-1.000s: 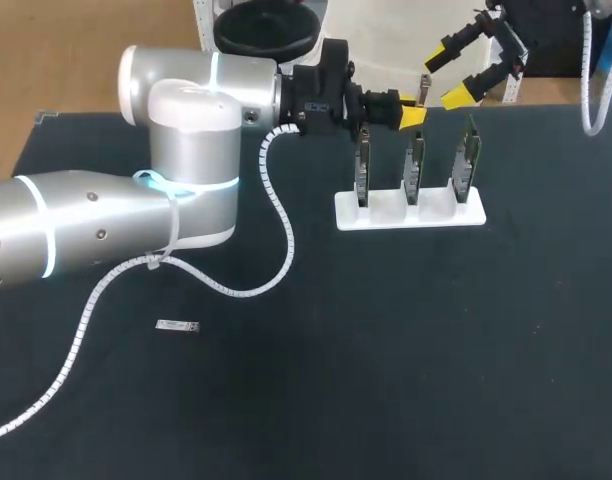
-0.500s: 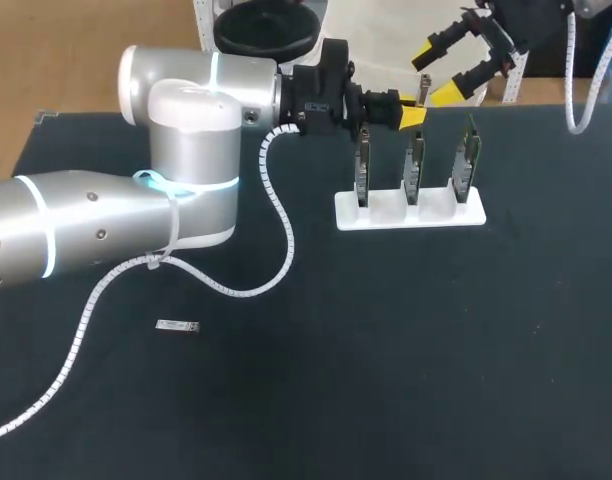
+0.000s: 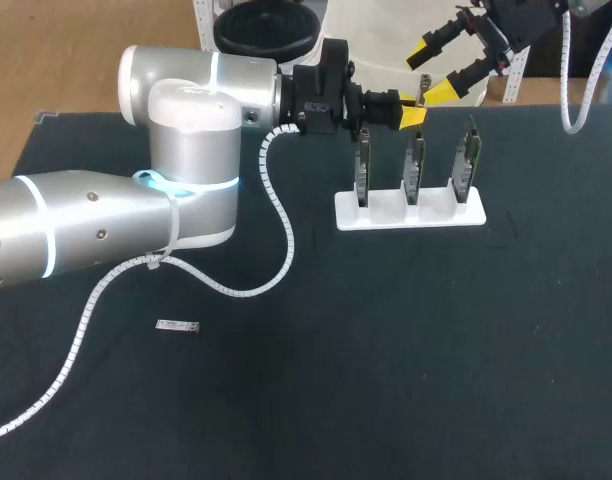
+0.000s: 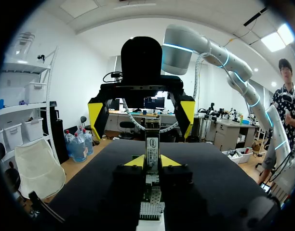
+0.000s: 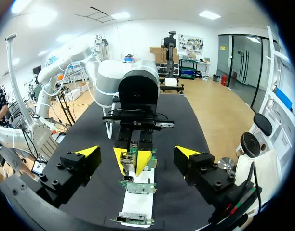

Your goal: Pick up the optical module with the left hand, and insert it into the network port with the right hand.

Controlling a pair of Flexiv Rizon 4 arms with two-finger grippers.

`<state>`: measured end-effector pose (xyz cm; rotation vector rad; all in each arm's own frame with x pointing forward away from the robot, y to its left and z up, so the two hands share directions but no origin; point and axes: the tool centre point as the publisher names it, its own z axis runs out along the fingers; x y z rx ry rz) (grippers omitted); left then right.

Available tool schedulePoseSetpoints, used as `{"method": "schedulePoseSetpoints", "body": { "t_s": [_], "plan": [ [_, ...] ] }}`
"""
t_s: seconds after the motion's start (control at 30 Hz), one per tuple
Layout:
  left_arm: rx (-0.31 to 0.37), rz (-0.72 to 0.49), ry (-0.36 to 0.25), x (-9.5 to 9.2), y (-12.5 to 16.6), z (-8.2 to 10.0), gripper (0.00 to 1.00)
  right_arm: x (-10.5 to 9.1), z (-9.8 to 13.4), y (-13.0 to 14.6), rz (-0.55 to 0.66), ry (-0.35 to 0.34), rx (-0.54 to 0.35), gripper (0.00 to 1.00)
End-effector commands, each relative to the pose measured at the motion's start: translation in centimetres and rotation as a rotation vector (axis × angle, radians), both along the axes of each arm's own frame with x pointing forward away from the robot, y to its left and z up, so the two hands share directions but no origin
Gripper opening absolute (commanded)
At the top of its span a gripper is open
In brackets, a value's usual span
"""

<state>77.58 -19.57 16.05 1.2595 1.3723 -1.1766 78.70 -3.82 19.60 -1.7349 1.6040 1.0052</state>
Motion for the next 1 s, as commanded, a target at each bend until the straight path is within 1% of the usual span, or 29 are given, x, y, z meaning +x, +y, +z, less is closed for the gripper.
{"method": "schedulePoseSetpoints", "body": {
  "t_s": [0.03, 0.33, 0.57, 1.0],
  "plan": [
    [0.002, -0.006, 0.002, 0.28, -0.09, -0.02, 0.0, -1.51, 0.0, -0.19, -0.045, -0.023, -0.003, 1.0],
    [0.002, -0.006, 0.002, 0.28, -0.09, -0.02, 0.0, -1.88, -0.1, -0.48, -0.082, -0.021, -0.01, 1.0],
    [0.002, -0.006, 0.002, 0.28, -0.09, -0.02, 0.0, -1.87, 0.0, -0.63, -0.102, -0.024, 0.001, 1.0],
    [0.002, -0.006, 0.002, 0.28, -0.09, -0.02, 0.0, -1.33, -0.03, -0.56, -0.105, -0.02, 0.008, 1.0]
  ]
}}
